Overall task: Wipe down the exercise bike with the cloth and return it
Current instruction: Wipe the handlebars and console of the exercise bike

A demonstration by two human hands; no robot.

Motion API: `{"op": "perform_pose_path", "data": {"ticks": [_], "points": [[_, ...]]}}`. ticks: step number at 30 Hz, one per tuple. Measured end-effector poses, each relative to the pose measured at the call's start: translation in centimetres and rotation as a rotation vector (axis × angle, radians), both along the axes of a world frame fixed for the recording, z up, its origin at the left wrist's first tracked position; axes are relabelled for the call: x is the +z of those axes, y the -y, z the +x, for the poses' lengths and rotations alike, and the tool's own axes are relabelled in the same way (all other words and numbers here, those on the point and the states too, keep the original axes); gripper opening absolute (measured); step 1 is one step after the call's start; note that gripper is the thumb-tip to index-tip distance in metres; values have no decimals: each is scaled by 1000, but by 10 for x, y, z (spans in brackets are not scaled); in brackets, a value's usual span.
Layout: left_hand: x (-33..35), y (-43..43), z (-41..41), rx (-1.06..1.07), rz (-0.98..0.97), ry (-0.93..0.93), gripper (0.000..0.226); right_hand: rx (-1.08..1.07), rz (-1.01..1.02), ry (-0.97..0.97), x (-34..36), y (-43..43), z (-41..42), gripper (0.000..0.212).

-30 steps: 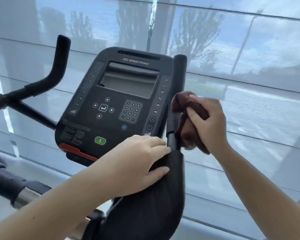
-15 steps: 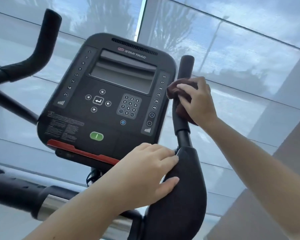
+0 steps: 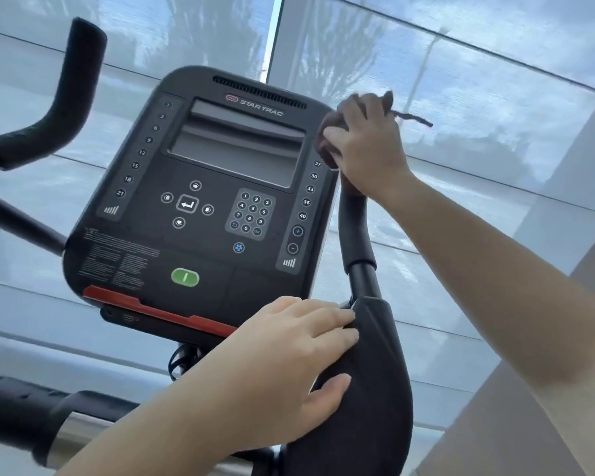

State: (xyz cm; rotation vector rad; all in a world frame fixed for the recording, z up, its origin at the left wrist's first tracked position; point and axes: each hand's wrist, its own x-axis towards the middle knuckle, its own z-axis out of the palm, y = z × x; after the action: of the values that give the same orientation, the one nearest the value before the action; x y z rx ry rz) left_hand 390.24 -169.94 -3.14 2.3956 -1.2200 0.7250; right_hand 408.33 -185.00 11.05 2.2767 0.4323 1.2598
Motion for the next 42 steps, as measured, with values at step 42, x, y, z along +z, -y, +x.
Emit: {"op": "perform_pose_path", "data": {"ticks": [42], "points": [[-3, -2, -5, -143, 14, -30, 33, 279, 14, -205, -17, 23, -16, 28]]}}
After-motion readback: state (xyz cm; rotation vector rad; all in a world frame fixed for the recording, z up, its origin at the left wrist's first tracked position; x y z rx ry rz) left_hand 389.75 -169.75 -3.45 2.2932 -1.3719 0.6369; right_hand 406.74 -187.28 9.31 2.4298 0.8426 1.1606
